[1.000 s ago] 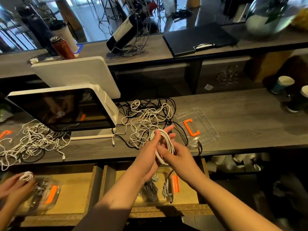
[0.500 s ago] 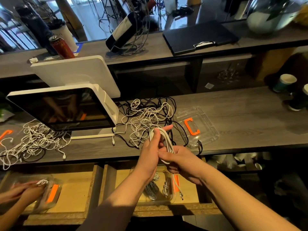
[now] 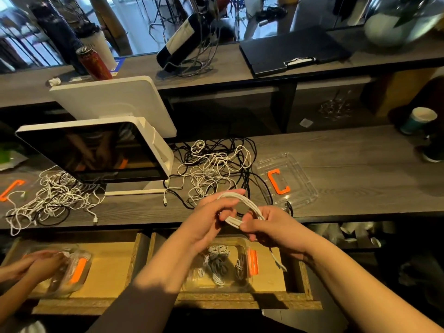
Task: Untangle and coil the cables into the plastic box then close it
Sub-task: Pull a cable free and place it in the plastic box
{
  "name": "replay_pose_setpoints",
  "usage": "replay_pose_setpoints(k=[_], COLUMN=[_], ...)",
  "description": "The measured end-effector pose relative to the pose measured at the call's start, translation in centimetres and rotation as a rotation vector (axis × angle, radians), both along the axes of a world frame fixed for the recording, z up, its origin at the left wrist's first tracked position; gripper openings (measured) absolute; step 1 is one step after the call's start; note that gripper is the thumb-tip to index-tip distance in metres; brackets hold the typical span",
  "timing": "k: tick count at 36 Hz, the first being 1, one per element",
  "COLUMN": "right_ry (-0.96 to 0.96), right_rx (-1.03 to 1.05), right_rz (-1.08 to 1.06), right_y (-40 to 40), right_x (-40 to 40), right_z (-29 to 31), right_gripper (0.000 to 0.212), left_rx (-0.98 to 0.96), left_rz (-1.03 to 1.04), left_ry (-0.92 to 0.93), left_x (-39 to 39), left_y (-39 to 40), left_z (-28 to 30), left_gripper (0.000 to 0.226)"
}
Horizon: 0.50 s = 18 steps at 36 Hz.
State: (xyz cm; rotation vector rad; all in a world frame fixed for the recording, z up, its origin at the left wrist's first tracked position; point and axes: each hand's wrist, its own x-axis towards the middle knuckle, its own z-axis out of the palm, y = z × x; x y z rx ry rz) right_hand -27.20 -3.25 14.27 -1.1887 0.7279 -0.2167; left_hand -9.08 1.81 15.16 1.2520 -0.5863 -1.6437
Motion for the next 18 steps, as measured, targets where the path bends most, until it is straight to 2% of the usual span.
replay_pose_setpoints(k=[3,5,7,9,14,18], right_ry=[0.025,0.042,0.057,0.068,0.076,0.081], right_rx=[-0.027,-0.075,-0.109,-0.126,-0.123,-0.15], right_rz=[0.046,0.067,0.065,0.053,0.024,0.012], right_y=[-0.1,0.0,0.0,0.1,0.2,0.6], right_x=[-0.5,-0.5,-0.5,-0.6,-0.7,-0.7], right_z=[-0.1,0.0,0.1,0.2,0.3,0.3], right_gripper=[0.011,0.01,0.004,0.004,0.006,0.007], left_rx=[0.054,0.067,0.054,0.032,0.076,0.032], left_rz=[-0.096,-0.11,-0.092,-0.072,-0.089,-0.1], left_ry=[-0.03,-0.222,-0.46,-0.596,-0.598,-0.574], left_x=[0.5,0.1,-0.5,-0.8,-1.3,-1.4], left_y=[0.2,0.3,0.2,0.2,0.5,0.8], left_z=[0.2,0.8,0.9,0.6,0.8,0.9], left_gripper=[0.041,0.031,0.043,0.048,0.043,0.038])
